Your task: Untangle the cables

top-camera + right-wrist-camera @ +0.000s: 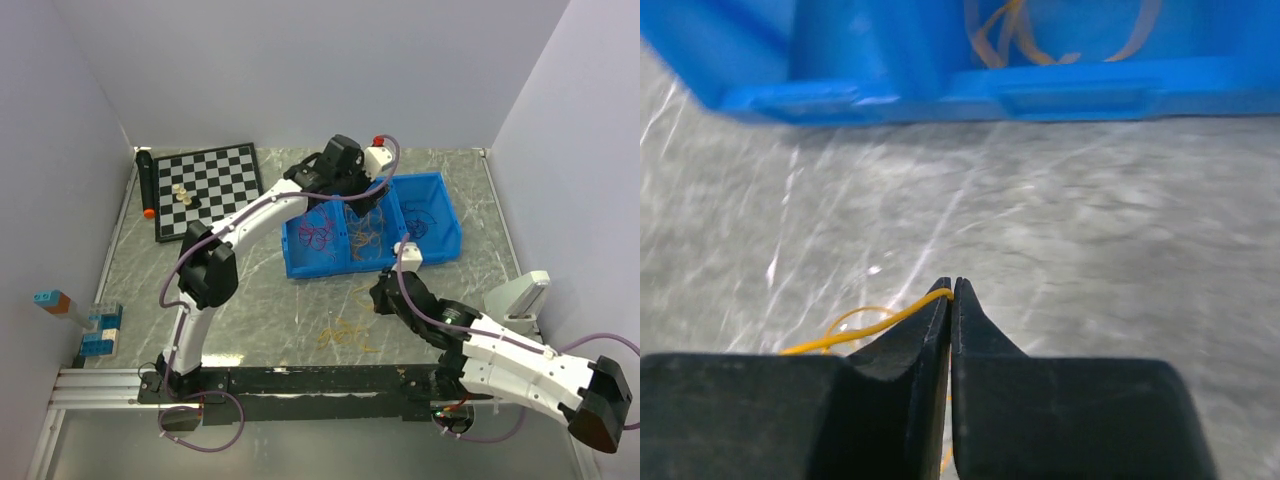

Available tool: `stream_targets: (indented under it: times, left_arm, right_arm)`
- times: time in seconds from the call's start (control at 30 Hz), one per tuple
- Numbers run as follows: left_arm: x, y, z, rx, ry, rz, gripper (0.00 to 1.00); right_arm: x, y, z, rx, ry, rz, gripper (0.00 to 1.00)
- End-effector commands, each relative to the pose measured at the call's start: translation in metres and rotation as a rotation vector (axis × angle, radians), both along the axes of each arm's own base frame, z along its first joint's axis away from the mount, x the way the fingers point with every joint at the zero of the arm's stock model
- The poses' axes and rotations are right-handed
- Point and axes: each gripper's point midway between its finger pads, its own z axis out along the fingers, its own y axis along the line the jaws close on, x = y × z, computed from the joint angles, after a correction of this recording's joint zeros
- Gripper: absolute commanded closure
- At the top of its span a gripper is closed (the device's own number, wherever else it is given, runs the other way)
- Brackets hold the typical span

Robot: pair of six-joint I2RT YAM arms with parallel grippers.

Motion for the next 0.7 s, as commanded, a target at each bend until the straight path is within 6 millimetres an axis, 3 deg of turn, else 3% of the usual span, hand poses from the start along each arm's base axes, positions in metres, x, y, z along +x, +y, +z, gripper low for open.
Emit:
stream_targets:
  times: [0.0,0.1,0.23,0.3,0.43,0.67]
  left_arm:
    - [-0.007,0.027,0.075,-0.133,0.037,0.022,0.02]
    - [0.005,0.066,0.114,-0.225,0.066,0.090,0.02]
    - [0.015,0.137,0.142,-0.283,0.057,0.184,0.01]
    - [0.009,0.165,0.147,-0.296,0.047,0.215,0.01]
    - [-0.011,0.206,0.148,-0.250,0.006,0.254,0.01]
    - [-0.037,0.255,0.160,-0.281,-0.029,0.303,0.01]
  right_arm:
    - [0.002,0.043,0.020,0.104,-0.026,0.180,0.89]
    - [-0.007,0.063,0.009,0.106,0.038,0.287,0.68]
    - [-0.020,0.083,-0.012,0.104,0.154,0.382,0.47]
    - [-0.023,0.087,-0.022,0.094,0.201,0.395,0.43]
    - [-0.031,0.098,-0.020,0.120,0.234,0.460,0.41]
    - [-0.055,0.108,-0.020,0.146,0.293,0.580,0.38]
